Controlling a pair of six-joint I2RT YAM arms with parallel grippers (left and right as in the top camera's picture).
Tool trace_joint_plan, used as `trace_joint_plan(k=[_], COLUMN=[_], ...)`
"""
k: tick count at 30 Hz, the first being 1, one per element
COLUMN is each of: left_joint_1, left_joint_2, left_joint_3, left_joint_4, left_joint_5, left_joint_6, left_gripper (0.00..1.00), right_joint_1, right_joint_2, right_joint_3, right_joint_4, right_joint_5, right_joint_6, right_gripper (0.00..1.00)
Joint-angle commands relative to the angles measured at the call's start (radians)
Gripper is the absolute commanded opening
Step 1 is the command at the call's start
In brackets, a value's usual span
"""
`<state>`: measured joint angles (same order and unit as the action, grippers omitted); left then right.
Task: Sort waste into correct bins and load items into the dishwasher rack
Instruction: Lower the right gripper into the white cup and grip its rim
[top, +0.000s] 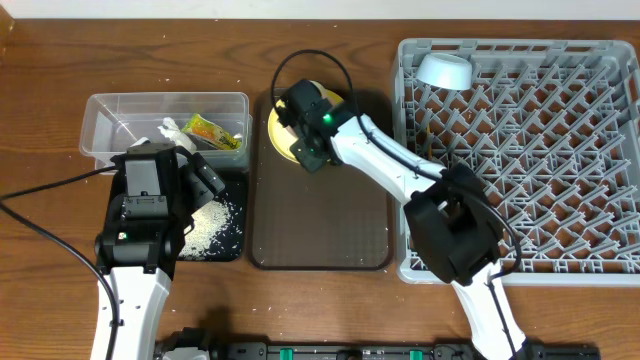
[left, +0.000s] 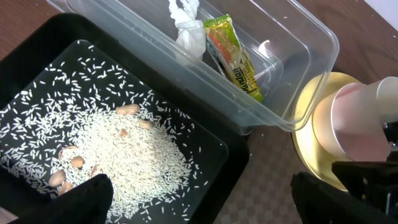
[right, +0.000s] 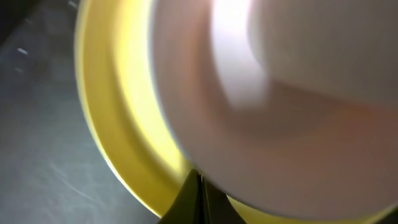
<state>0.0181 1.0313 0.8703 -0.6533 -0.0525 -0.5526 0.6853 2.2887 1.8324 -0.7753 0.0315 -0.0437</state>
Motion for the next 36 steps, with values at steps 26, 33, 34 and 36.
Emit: trace_joint_plan(k=[26, 33, 34, 36], left_joint_1=[0.004, 0.004, 0.004, 0.004], left_joint_2=[0.001, 0.001, 0.001, 0.001], left_joint_3=[0.014, 0.014, 0.014, 0.014], left_joint_4=[-0.002, -0.002, -0.001, -0.002], left_joint_5=[-0.011, -0.011, -0.011, -0.011], left_joint_6=[0.005, 0.005, 0.005, 0.005], left_gripper=[0.95, 0.95, 0.95, 0.95], right_joint_1=[0.063, 0.064, 0.064, 0.064], right_joint_2=[0.002, -0.053, -0.075, -0.117], right_joint_3=[0.003, 0.006, 0.006, 0.006], right_joint_4=[-0.323, -0.326, -0.325, -0.322], right_joint_5=[-0.066, -0.067, -0.067, -0.066], right_joint_6=[0.026, 0.032, 0.032, 0.032], right_gripper=[0.01, 0.03, 0.04, 0.07])
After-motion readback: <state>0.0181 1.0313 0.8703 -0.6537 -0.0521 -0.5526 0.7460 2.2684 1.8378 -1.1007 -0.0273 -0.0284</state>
